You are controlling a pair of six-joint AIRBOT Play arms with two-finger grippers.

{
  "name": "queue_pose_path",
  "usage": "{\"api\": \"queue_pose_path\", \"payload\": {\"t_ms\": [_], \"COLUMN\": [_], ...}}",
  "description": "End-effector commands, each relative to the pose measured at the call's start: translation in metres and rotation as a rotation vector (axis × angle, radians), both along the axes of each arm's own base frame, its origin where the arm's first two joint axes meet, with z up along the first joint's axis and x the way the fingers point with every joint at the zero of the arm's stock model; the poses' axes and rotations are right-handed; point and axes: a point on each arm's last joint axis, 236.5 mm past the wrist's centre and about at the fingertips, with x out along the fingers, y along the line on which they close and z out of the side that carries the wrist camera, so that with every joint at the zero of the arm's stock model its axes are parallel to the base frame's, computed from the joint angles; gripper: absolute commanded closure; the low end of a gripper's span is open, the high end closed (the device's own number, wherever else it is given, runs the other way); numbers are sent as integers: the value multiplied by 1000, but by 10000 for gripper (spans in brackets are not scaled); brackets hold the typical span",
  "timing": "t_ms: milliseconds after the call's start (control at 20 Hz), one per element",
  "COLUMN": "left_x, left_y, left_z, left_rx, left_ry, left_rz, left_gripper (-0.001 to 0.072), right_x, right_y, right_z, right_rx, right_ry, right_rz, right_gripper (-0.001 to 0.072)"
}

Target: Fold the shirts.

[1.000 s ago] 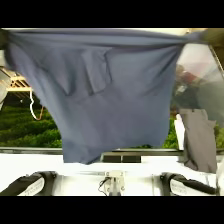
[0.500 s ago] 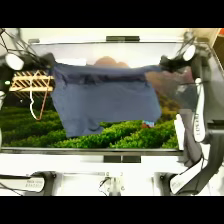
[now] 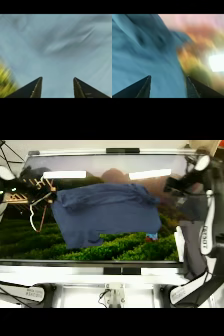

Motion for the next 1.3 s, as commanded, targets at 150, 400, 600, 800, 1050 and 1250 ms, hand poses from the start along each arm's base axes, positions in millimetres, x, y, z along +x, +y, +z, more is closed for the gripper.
{"api": "queue_pose_path", "payload": {"t_ms": [150,400,600,800,1050,1250], "left_x": [-127,-121,-100,-105,-86,-87], "left_y": [0,-15,-9,-31,-40,-43], "left_z": [-77,-123,-128,-145,-142,-132], "left_rx": [-75,-147,-131,-133,-152,-154], "left_ry": [180,84,17,64,5,-16], "left_rz": [31,159,215,161,197,157], "left_gripper": [110,112,120,244,669,669], "right_x": [-110,-138,-138,-139,-163,-176], "right_y": [-25,-14,-26,-34,-19,13], "right_z": [-2,-19,-19,-21,-54,-103], "right_rx": [45,79,28,-8,45,101], "right_ry": [288,363,359,362,414,368], "right_rz": [45,63,57,48,18,-14], "right_gripper": [157,157,157,157,155,34]}}
